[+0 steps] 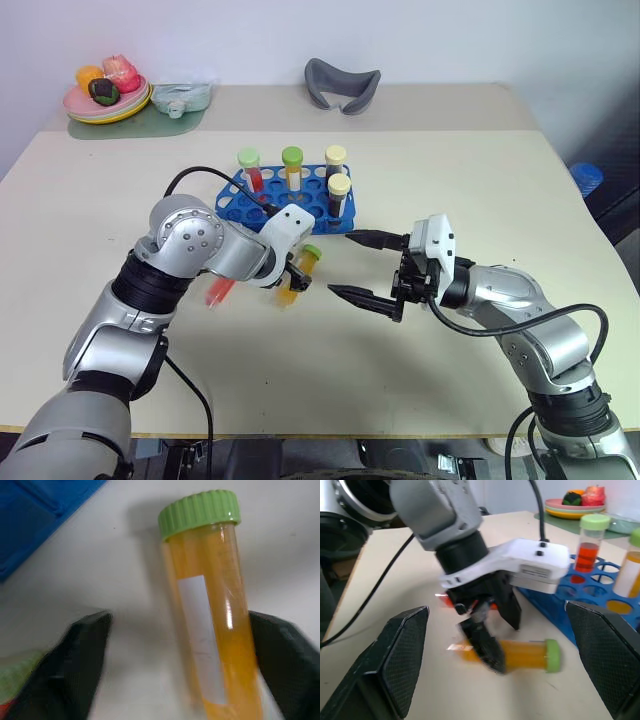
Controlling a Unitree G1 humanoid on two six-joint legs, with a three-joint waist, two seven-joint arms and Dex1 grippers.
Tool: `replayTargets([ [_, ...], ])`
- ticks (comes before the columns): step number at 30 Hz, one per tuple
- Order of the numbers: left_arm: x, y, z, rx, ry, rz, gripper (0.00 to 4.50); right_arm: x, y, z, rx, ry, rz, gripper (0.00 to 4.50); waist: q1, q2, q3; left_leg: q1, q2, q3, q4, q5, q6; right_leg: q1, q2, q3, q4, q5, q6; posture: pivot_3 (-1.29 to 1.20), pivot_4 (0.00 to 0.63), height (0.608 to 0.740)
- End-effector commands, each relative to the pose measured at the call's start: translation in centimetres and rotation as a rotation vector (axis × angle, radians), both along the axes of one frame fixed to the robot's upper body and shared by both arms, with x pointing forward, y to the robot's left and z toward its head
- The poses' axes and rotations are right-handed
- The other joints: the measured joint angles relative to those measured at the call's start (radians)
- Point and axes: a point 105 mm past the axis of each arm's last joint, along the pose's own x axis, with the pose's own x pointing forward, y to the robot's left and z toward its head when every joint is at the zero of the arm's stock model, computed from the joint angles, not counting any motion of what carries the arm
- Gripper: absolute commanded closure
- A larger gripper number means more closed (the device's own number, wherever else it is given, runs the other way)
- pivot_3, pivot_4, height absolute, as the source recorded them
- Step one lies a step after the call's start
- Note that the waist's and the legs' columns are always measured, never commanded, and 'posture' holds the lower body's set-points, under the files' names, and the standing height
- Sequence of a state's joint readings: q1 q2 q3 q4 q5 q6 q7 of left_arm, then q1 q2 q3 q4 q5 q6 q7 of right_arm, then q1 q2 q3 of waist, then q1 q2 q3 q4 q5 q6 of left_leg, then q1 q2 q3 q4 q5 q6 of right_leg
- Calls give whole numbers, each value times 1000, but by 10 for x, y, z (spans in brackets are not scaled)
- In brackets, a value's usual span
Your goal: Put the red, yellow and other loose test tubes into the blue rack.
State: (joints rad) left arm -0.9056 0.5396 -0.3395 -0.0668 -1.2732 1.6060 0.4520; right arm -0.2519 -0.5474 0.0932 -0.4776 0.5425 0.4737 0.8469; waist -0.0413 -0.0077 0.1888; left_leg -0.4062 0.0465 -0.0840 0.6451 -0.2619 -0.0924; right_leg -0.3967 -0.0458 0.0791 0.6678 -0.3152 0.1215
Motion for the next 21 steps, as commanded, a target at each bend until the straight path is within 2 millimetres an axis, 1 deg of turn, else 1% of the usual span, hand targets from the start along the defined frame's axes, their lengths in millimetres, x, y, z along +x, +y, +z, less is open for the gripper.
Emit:
replayTargets([
  [1, -3, -2, -5, 2, 20, -9, 2376, -8, 6, 11, 27, -54, 27, 0, 0, 0, 0, 0, 0, 0, 0, 0, 0, 0, 0, 0, 0, 0, 0, 0, 150, 740],
  [2, -3, -2, -5, 3, 17, -7, 2838, -8, 7, 11, 29, -54, 27, 0, 0, 0, 0, 0, 0, 0, 0, 0, 0, 0, 0, 0, 0, 0, 0, 0, 150, 740],
  [14, 2, 2, 1, 34, -25, 6, 2838, -9, 8, 14, 35, -54, 28, 0, 0, 0, 0, 0, 0, 0, 0, 0, -1, 0, 0, 0, 0, 0, 0, 0, 150, 740],
  [16, 3, 3, 3, 38, -39, 6, 2838, -9, 8, 14, 36, -54, 27, 0, 0, 0, 0, 0, 0, 0, 0, 0, -1, 0, 0, 0, 0, 0, 0, 0, 150, 740],
  [18, 3, 7, 11, 42, -73, -5, 2838, -9, 7, 15, 32, -54, 25, 0, -1, 0, 0, 0, 0, 0, 0, 0, -1, 0, 0, 0, 0, 0, 0, 0, 150, 740],
  [21, 2, 12, 15, 49, -94, -5, 2838, -9, 7, 15, 28, -51, 26, 0, -3, 0, 0, 0, 0, 0, 0, 1, -2, -1, 0, 0, 0, 0, 0, 0, 150, 740],
])
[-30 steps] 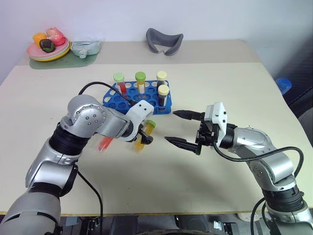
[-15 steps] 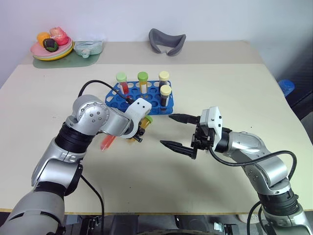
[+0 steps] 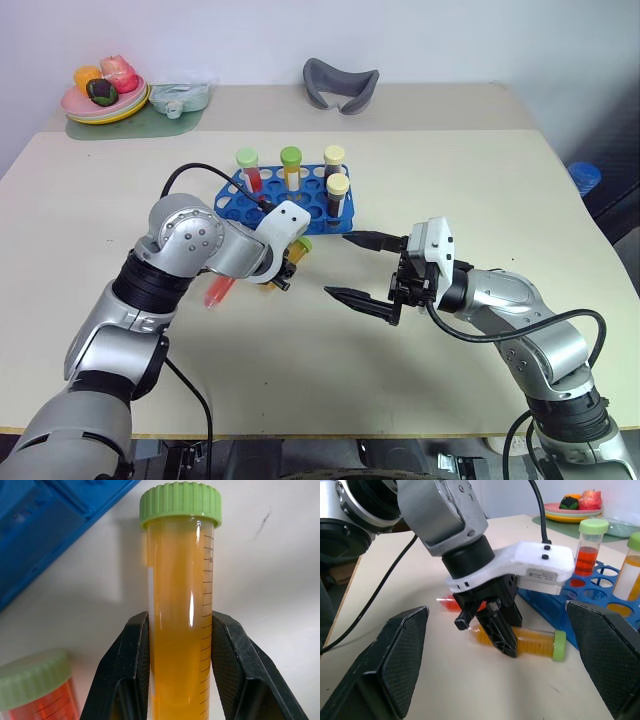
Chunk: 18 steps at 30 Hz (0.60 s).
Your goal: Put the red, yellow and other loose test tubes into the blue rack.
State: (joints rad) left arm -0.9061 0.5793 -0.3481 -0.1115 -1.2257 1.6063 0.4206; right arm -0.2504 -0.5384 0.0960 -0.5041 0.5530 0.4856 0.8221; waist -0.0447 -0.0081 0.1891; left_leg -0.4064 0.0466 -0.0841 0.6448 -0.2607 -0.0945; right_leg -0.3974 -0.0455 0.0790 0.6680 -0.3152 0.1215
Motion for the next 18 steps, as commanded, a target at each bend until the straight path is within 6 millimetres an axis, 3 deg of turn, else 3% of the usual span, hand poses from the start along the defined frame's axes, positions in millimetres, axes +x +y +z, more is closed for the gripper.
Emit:
replayTargets([
  [1, 1, 5, 11, 12, -51, -7, 2838, -7, 3, 11, 11, -45, 28, 0, 1, 0, 0, 0, 0, 0, 0, 0, 0, 0, 0, 0, 0, 0, 0, 0, 150, 740],
  [7, -17, 19, 21, -38, -46, -65, 2838, -8, 2, 12, 3, -44, 26, 0, 0, 0, 0, 0, 0, 0, 0, 0, 0, -1, 0, 0, 0, 0, 0, 0, 150, 740],
  [11, -34, 18, 43, -204, -135, -145, 2838, -9, 0, 14, 6, -39, 22, 0, 2, 0, 0, 0, 0, 0, -1, 0, 0, -1, 0, 0, 0, 0, 0, 0, 150, 740],
  [14, -35, 15, 80, -323, -464, -215, 2838, -6, 1, 17, 15, -34, 16, 0, 1, 0, 0, -1, 0, 1, -1, 0, 0, 0, -1, 0, -1, 0, 0, 0, 150, 740],
  [18, -28, 21, 102, -366, -788, -191, 2838, -2, 0, 21, 47, -18, -11, 0, 6, 0, 0, 0, 0, 1, -1, 1, -3, 0, -1, 0, -2, 0, 0, 0, 150, 740],
])
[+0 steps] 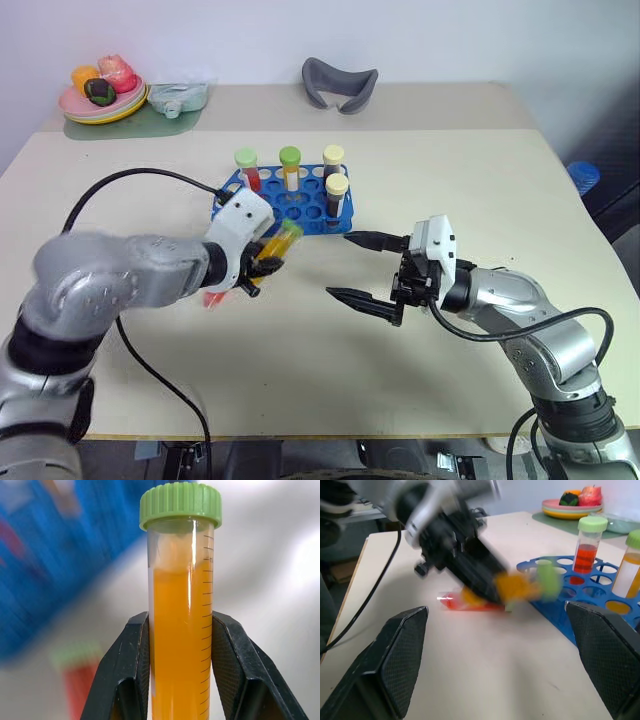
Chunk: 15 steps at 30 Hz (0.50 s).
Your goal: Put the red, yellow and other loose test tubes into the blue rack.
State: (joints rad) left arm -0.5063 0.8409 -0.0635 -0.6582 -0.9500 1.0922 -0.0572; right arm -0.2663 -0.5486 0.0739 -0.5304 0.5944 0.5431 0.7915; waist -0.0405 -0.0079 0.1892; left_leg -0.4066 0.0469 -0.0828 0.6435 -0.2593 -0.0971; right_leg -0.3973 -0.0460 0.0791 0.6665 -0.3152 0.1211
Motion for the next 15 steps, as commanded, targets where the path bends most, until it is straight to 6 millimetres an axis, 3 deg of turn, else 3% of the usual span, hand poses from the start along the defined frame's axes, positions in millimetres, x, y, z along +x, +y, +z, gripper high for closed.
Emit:
replayTargets([
  [1, 9, 0, 39, -115, -319, 35, 2838, -1, 0, 15, 51, -29, -7, 0, 4, 0, 0, 0, 0, 0, 0, -1, 1, 0, 0, 0, 0, 0, 0, 0, 150, 740],
  [6, 32, -10, 53, -321, -547, 138, 2838, 6, -5, 14, 100, 10, -69, 0, 20, -1, 0, -1, 0, 0, 2, -3, 6, 1, 0, 0, -2, 0, 0, 0, 150, 740],
  [9, 40, -24, 48, -283, -708, 149, 2838, 11, -10, 9, 123, 39, -122, 0, 25, 0, -1, -1, 0, 0, 2, -3, 6, 1, 0, 0, -2, 0, 0, 0, 150, 740],
  [15, 59, -45, 15, -348, -766, 171, 2838, 10, -15, 0, 139, 65, -178, 0, 24, 0, -1, -1, 0, 1, 2, -4, 7, 0, 0, 0, -2, 0, 0, 0, 150, 740],
])
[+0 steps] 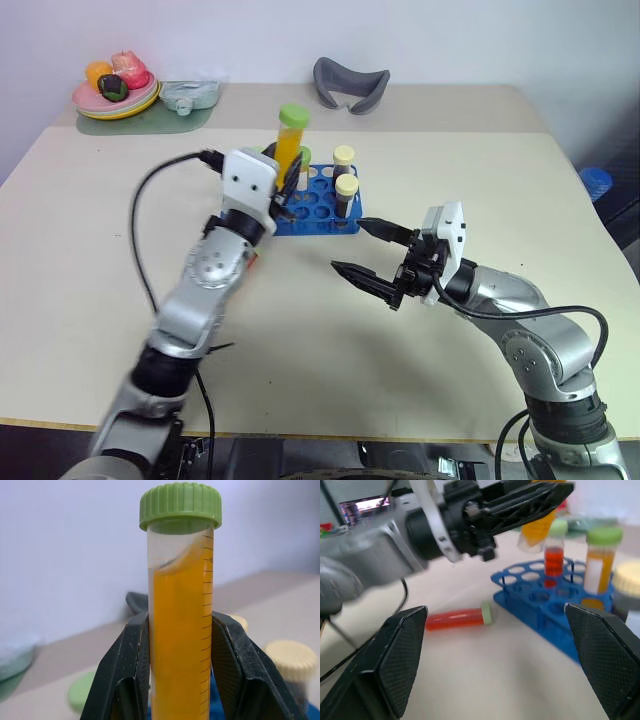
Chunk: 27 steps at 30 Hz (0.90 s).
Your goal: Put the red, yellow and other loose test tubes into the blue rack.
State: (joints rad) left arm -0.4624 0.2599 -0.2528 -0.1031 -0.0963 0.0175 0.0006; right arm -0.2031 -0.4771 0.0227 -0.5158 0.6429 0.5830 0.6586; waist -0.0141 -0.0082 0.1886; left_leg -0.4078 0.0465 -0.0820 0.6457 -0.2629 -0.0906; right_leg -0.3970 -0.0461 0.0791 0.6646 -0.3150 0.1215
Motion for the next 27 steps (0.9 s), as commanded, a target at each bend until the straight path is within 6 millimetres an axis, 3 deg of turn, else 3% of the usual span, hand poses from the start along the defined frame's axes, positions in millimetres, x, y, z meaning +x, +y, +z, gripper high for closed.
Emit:
replayTargets([
  [1, 0, -4, 2, 1, -96, -3, 2838, -2, -5, 8, 23, -40, -31, 0, -5, 0, 0, 0, 0, 0, 0, 0, 0, 0, 0, 0, 0, 0, 0, 0, 150, 740],
  [12, 14, 3, -36, -44, -18, 8, 2838, -4, -11, 6, 20, -39, -72, 0, -4, 0, 0, 0, 0, 0, 0, 0, 1, 0, 0, 0, 1, 0, 0, 0, 150, 740],
  [27, 22, -12, -50, -90, 25, -64, 2838, -6, -6, 9, 14, -33, -45, 0, -2, 0, 0, 1, 0, 0, 0, 0, 1, 0, 0, 0, 1, 0, 0, 0, 150, 740],
])
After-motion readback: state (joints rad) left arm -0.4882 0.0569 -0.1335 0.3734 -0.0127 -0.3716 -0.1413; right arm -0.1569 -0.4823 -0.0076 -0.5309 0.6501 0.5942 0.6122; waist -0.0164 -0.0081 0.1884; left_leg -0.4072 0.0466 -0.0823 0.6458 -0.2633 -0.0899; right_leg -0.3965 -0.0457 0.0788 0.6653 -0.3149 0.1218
